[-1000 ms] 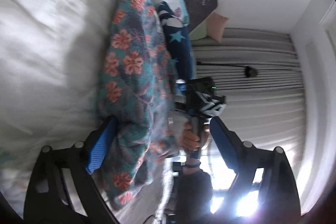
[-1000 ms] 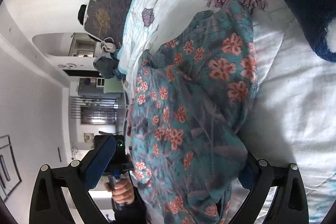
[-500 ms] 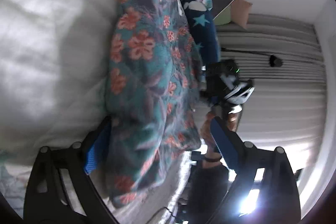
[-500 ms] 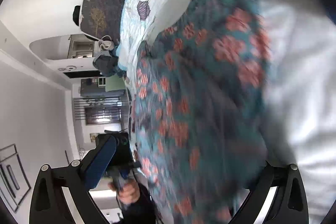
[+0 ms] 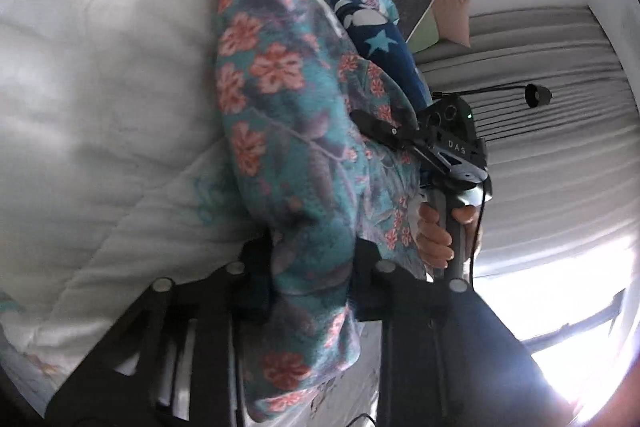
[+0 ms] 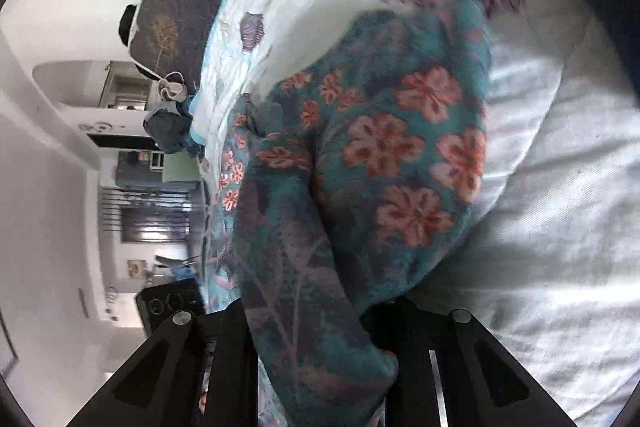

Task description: Fold small clothes

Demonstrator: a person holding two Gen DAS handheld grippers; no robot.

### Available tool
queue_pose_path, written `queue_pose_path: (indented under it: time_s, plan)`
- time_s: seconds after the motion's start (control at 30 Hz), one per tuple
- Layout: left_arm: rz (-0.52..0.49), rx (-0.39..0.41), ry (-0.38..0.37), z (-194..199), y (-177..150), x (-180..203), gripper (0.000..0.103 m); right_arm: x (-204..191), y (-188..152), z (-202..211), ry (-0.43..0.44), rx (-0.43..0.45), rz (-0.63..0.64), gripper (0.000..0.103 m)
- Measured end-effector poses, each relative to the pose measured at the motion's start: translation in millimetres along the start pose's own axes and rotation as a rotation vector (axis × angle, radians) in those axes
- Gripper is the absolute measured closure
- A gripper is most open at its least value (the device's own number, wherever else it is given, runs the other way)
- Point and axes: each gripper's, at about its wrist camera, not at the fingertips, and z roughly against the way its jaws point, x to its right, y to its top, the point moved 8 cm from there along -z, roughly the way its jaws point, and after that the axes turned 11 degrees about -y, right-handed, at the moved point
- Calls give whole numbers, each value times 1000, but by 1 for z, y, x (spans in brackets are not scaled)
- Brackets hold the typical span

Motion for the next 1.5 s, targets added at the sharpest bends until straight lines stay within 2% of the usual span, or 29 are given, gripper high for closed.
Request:
queue_pose_path:
  time_s: [0.1, 0.23, 0.47, 0.63, 0.8, 1.03, 1.1, 1.2, 1.23, 1.27, 1.3, 1.33, 1.37, 1.4, 1.43, 1.47, 1.5]
  plan:
    - [-42, 28, -1, 4, 2, 20, 79, -25, -1, 13, -3, 41, 65, 86]
    - [-80, 61, -52, 17, 7, 53, 79, -62, 0, 43, -17, 104, 146, 86]
    - [-250, 88, -46, 24, 27, 139, 79, -106, 7, 127, -51, 221, 239, 86]
    - [-341, 88, -60, -1, 45, 195, 79, -109, 21, 186, -84, 306, 249, 86]
    - [-335, 64, -99, -56, 84, 230, 79, -92, 52, 245, -158, 374, 241, 86]
    - [-398, 55, -106, -135, 142, 268, 79, -40, 123, 312, -189, 455, 189, 86]
    - [-390, 46, -87, -171, 160, 261, 79, -20, 145, 320, -194, 484, 169, 86]
    - [-340, 13, -52, -217, 166, 225, 79, 41, 181, 312, -225, 456, 81, 84]
    - [-318, -22, -19, -238, 164, 200, 78, 56, 190, 302, -236, 447, 45, 83]
    - [-300, -50, 10, -254, 162, 182, 78, 94, 202, 281, -240, 417, -42, 82]
    - [-264, -83, 70, -272, 157, 148, 76, 118, 210, 259, -243, 385, -89, 82]
    - [-225, -89, 65, -284, 150, 116, 75, 146, 211, 234, -265, 340, -138, 82]
    - [-223, -65, 3, -285, 148, 110, 76, 177, 210, 208, -285, 307, -188, 82]
    - [-262, -33, -52, -280, 146, 111, 76, 193, 210, 196, -177, 348, -215, 82]
    - [-287, -43, -57, -278, 144, 113, 76, 198, 210, 200, -65, 396, -227, 82]
    - [-299, -58, -53, -278, 142, 116, 76, 202, 208, 204, 33, 404, -244, 82]
    - [-297, -66, -36, -278, 142, 118, 76, 202, 206, 205, 29, 390, -241, 82]
